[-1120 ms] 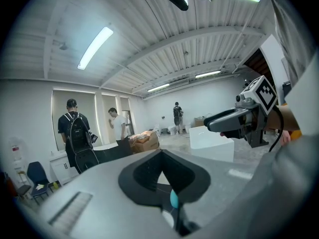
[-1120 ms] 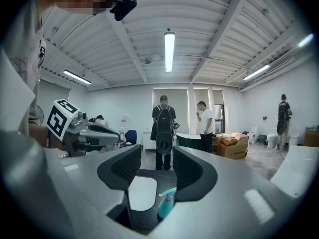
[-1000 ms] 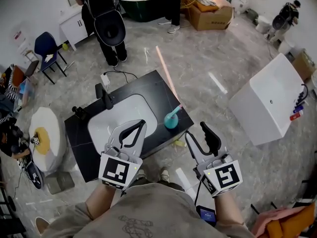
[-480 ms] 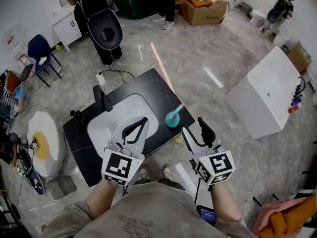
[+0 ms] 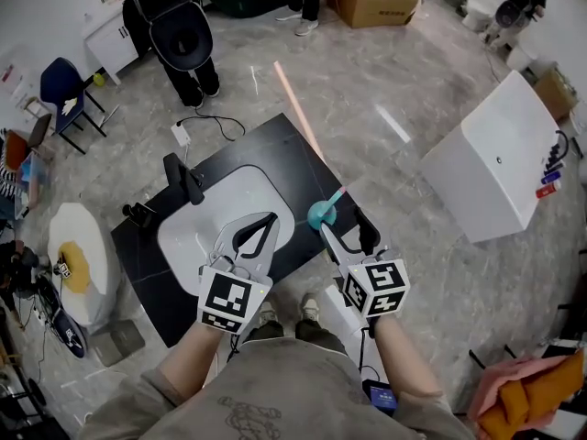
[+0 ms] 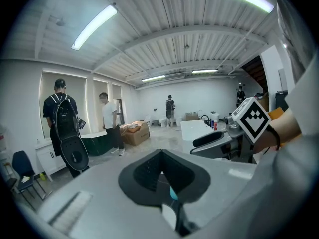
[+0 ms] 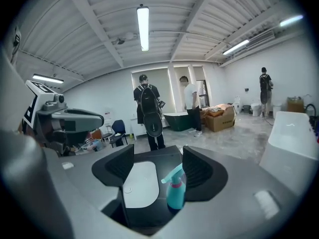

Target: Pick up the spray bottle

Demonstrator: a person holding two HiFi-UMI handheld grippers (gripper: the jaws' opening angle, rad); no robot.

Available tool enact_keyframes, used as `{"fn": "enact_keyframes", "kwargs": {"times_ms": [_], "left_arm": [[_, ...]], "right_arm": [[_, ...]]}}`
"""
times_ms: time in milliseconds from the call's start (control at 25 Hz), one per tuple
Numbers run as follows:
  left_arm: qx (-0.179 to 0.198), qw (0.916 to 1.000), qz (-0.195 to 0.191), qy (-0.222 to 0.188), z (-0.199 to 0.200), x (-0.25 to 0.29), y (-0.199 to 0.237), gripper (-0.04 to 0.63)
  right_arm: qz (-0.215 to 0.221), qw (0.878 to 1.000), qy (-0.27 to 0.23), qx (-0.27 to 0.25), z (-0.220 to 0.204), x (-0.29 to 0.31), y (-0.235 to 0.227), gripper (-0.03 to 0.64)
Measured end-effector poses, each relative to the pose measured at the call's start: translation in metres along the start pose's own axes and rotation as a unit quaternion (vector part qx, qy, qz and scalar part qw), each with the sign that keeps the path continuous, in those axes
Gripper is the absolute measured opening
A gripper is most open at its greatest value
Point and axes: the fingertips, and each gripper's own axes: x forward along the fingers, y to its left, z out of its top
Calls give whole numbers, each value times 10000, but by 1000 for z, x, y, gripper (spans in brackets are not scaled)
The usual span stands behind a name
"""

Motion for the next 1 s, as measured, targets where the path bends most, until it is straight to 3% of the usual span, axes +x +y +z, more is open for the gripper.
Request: {"fn": "enact_keyframes", "kwargs": {"times_ms": [320,680,1000], "left_arm": [[44,9986,-200,497,-39,28,5,0],[-190,9954,-294,890,-81,37,15,0],[-349,9924,-286,1148,-105,43,20,0]], "right_arm": [[-188,9978,536,347,-53,45,-16,341],[-539,9920,1043,452,-112,87,-30,383],[-863,9895,1127,255,-125,109,-44,342]]}}
